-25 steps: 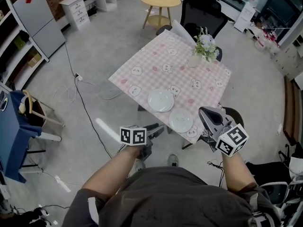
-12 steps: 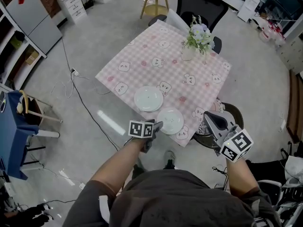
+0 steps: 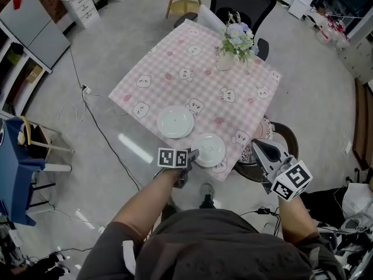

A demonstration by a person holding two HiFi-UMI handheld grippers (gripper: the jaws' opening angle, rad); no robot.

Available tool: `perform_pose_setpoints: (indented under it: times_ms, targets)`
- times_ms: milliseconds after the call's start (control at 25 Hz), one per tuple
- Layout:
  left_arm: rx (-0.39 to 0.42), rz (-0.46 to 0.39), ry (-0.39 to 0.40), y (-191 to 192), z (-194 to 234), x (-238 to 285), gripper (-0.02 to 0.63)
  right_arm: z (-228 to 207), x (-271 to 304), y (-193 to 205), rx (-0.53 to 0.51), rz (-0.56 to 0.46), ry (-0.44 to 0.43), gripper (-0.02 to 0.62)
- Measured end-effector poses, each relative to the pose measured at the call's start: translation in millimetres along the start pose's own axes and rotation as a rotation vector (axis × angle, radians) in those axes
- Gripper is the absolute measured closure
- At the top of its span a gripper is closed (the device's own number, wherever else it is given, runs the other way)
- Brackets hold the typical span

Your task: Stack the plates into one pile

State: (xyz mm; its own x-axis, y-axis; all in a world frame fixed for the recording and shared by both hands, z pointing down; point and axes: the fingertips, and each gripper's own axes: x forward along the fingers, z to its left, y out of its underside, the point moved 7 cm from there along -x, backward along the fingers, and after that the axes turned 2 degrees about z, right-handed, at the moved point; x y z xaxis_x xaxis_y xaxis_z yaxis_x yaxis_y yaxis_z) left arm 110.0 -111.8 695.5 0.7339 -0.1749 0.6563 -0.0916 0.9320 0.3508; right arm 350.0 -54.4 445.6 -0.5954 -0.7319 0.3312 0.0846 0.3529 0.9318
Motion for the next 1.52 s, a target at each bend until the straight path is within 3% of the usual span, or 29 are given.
perform_pose_setpoints:
  times_ms: [120,320,440,640,760,1000,1200,1360,1520]
  targets:
    - [0.007,0.016,-0.072,-2,4,3,0.557,-4,-2,4,0.005,0.008,0.009,0.601]
    - [-0.006,0.069,-0.080,-9,5,8,0.563,-10,-5,10,0.030,0.019,0.032,0.601]
    - [-0.102,0.071,-0.003,-10,8,5,0.572,-12,-6,9,0.034,0.019,0.037,0.601]
    - [-0.239,-0.014,0.212,-12,-6,-13,0.589,-16,-6,5,0.036,0.012,0.043,0.601]
    - [-0.260,-0.052,0.286,-13,-14,-24,0.591,-13,-3,3,0.035,0.009,0.036,0.601]
    - [-0.277,-0.156,0.358,-26,-13,-51,0.591,-7,9,-4,0.020,0.005,0.013,0.601]
    - [-0.288,-0.281,0.347,-54,9,-83,0.591,1,19,-6,0.009,0.006,-0.001,0.601]
    - [-0.308,-0.378,0.283,-76,37,-109,0.591,4,22,-10,-0.002,0.011,-0.007,0.601]
    - [-0.319,-0.421,0.209,-92,62,-114,0.591,2,24,-8,-0.004,0.018,-0.003,0.601]
